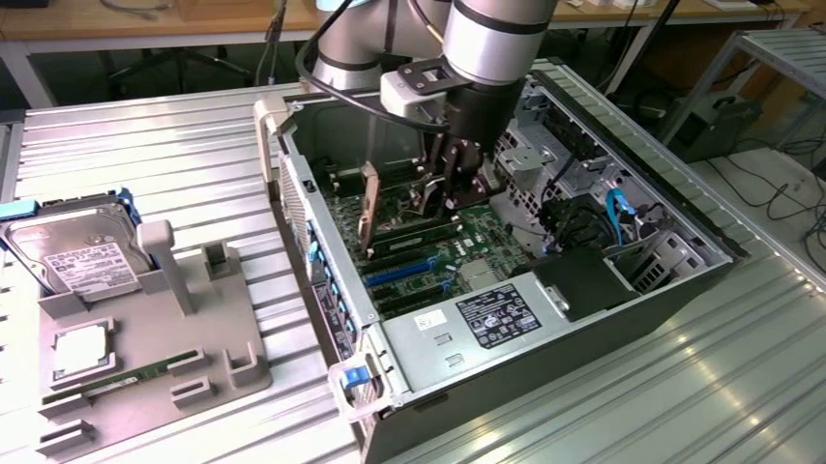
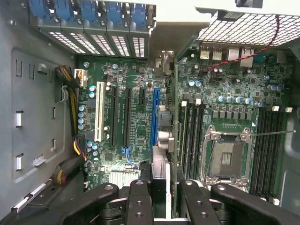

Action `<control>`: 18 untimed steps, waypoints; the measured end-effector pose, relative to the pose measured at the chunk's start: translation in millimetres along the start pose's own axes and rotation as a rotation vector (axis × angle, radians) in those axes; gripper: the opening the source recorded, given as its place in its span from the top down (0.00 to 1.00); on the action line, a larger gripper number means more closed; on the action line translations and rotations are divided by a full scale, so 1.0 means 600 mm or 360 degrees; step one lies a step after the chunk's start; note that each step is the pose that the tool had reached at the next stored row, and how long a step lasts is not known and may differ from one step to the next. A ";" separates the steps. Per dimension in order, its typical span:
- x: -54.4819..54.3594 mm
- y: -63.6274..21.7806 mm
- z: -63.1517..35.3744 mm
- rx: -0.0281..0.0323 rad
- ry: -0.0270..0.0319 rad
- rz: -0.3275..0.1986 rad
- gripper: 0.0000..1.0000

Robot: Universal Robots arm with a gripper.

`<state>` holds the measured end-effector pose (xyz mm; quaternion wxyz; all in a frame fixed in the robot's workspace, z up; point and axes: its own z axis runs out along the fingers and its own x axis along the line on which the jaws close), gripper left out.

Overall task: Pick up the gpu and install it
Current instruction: 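Insert the gpu into the slot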

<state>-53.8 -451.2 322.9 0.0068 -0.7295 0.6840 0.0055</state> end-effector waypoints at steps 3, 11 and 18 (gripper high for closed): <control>0.000 0.000 0.003 0.00000 -0.00001 0.0000 0.72; 0.000 0.000 0.008 0.00000 -0.00001 0.0000 0.72; 0.000 0.000 0.013 0.00001 -0.00002 0.0000 0.72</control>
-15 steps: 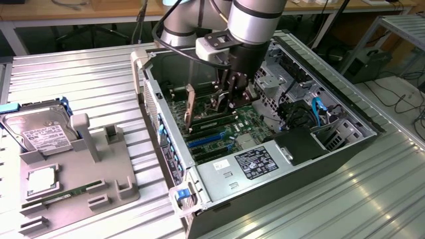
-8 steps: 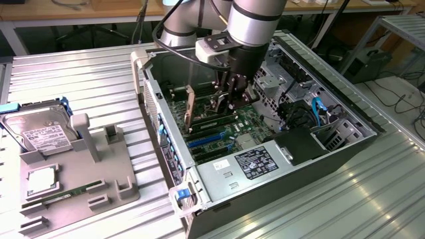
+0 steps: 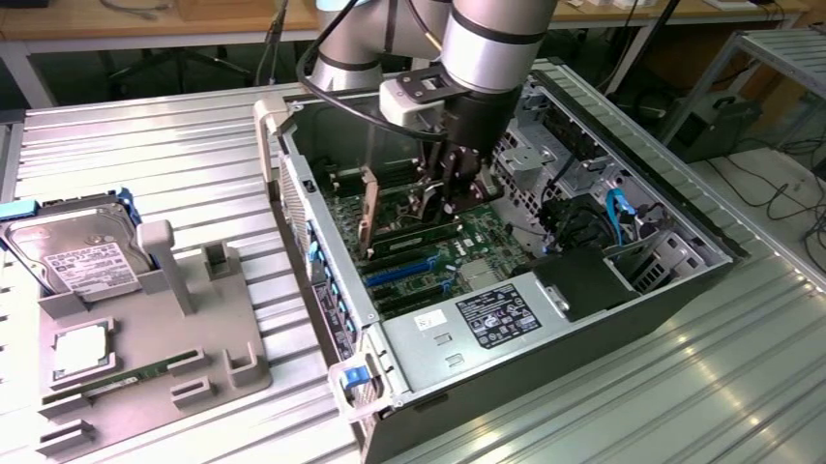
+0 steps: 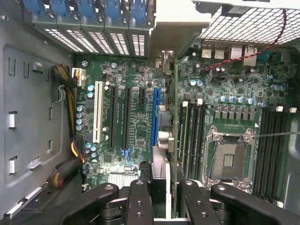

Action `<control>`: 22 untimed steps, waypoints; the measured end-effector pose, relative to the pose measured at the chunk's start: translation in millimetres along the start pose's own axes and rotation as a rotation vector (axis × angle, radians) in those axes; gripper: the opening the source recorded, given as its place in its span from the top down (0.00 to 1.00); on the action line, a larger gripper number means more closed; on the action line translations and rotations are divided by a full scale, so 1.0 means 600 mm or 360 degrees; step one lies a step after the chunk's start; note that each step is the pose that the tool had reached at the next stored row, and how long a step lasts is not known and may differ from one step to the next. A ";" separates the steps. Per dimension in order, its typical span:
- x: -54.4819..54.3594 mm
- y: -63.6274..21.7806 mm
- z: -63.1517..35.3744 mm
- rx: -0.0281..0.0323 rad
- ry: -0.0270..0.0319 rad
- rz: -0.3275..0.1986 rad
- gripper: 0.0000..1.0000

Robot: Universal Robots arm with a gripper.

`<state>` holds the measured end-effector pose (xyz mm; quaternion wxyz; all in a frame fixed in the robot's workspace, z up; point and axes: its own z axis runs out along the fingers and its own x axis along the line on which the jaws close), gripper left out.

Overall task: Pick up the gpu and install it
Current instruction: 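Insert the gpu into the slot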

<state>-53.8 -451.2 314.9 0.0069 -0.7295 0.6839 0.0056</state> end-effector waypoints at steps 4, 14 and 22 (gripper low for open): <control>0.000 0.000 0.003 0.00000 0.00000 0.0000 0.72; 0.000 0.000 0.010 0.00000 -0.00001 0.0000 0.72; 0.004 0.002 0.032 0.00019 -0.00052 0.0006 0.72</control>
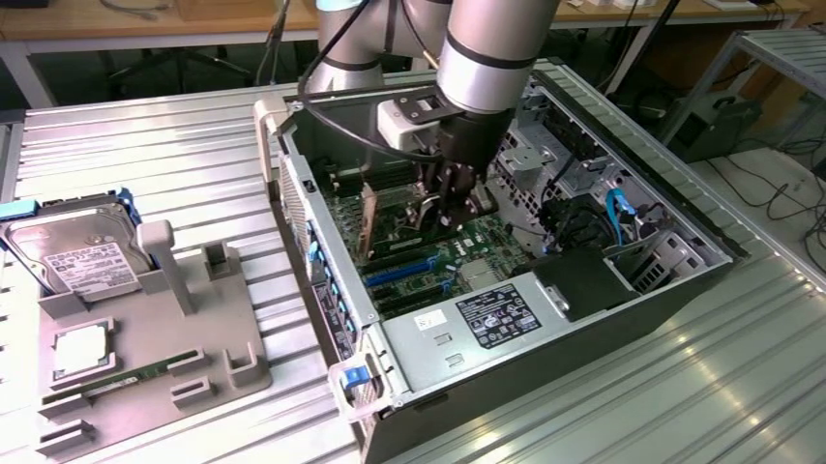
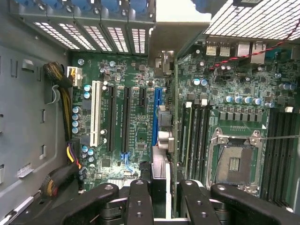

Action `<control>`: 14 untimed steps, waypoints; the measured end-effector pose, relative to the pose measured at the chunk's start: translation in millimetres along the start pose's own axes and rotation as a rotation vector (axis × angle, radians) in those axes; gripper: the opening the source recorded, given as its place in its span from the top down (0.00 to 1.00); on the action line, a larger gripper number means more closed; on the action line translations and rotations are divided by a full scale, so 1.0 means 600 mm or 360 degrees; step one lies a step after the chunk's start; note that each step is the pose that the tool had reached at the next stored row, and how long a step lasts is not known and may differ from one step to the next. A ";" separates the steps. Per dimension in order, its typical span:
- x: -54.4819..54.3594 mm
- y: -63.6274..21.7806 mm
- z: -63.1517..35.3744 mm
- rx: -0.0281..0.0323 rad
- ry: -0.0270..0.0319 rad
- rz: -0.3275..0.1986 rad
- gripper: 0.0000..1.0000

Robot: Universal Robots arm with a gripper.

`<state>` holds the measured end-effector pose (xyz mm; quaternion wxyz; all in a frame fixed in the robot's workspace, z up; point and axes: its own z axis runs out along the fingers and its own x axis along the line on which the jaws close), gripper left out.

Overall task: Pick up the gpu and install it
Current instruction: 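Insert the gpu into the slot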

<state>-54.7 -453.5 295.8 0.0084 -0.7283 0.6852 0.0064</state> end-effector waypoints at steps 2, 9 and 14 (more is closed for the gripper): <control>0.000 0.000 0.006 -0.00020 -0.00001 0.0000 0.72; 0.000 0.000 0.030 -0.00099 0.00043 0.0001 0.72; 0.001 0.000 0.056 -0.00109 0.00024 0.0076 0.72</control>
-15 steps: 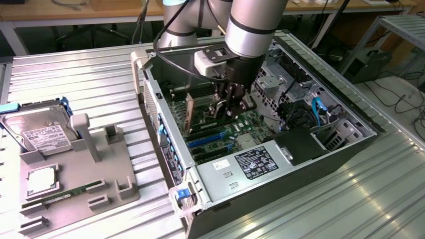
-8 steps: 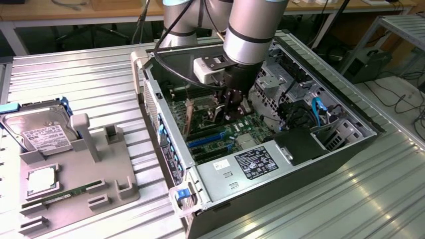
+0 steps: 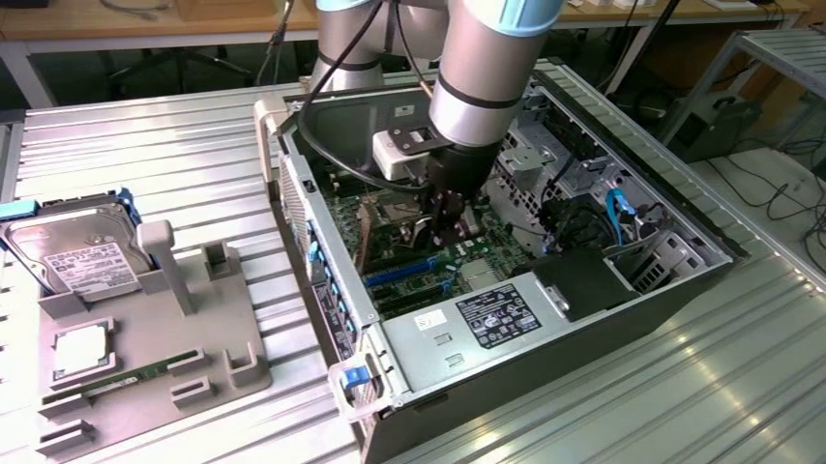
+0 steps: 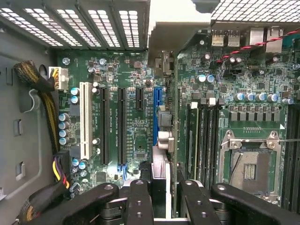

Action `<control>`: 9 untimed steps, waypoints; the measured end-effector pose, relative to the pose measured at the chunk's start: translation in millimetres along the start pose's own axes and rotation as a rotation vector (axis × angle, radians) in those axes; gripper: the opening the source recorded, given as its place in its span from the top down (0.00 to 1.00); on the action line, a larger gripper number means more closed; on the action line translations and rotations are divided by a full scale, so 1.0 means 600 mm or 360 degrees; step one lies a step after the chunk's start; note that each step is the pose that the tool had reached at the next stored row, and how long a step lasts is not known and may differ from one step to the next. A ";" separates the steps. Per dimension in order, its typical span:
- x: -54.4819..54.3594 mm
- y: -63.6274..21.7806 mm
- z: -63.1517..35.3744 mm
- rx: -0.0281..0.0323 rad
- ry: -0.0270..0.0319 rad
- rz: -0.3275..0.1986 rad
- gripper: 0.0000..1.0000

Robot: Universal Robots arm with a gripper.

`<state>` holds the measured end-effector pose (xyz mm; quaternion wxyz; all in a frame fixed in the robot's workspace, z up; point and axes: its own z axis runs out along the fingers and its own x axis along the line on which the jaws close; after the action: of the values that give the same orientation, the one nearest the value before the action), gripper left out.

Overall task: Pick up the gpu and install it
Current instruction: 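Insert the gpu into the slot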

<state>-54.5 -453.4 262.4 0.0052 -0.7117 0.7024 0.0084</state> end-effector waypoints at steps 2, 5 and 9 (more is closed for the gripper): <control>0.000 0.001 0.001 0.00236 -0.00001 -0.0001 0.72; 0.000 0.002 0.003 0.00456 -0.00001 0.0013 0.72; 0.000 0.003 0.014 0.00468 0.00009 0.0085 0.72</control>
<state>-56.5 -453.0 253.9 0.0153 -0.6925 0.7212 -0.0020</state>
